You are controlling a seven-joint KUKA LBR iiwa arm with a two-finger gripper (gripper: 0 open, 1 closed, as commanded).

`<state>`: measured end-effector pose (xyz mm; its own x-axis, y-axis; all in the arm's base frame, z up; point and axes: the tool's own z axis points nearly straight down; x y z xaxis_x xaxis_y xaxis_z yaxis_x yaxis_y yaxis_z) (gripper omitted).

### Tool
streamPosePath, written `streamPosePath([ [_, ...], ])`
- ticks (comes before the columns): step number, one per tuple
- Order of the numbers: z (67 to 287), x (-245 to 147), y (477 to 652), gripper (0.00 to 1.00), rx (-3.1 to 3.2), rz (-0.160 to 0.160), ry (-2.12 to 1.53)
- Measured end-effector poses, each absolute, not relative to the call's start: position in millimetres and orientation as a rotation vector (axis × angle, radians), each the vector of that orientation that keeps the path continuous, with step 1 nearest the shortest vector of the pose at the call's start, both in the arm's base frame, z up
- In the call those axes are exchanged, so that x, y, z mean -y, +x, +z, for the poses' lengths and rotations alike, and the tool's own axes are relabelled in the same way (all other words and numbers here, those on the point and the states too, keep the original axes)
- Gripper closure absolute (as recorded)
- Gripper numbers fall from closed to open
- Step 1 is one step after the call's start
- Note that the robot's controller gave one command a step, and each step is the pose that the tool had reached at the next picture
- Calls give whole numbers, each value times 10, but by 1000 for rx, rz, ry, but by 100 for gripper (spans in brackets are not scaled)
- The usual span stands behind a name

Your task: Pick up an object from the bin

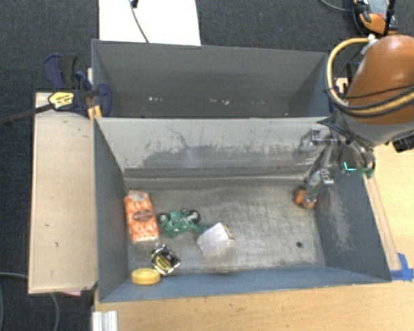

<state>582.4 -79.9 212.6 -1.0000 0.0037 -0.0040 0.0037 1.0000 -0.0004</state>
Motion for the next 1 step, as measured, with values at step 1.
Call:
streamPosePath([
  [1, 1068, 1021, 5723, 100, -3136, -1, -114],
])
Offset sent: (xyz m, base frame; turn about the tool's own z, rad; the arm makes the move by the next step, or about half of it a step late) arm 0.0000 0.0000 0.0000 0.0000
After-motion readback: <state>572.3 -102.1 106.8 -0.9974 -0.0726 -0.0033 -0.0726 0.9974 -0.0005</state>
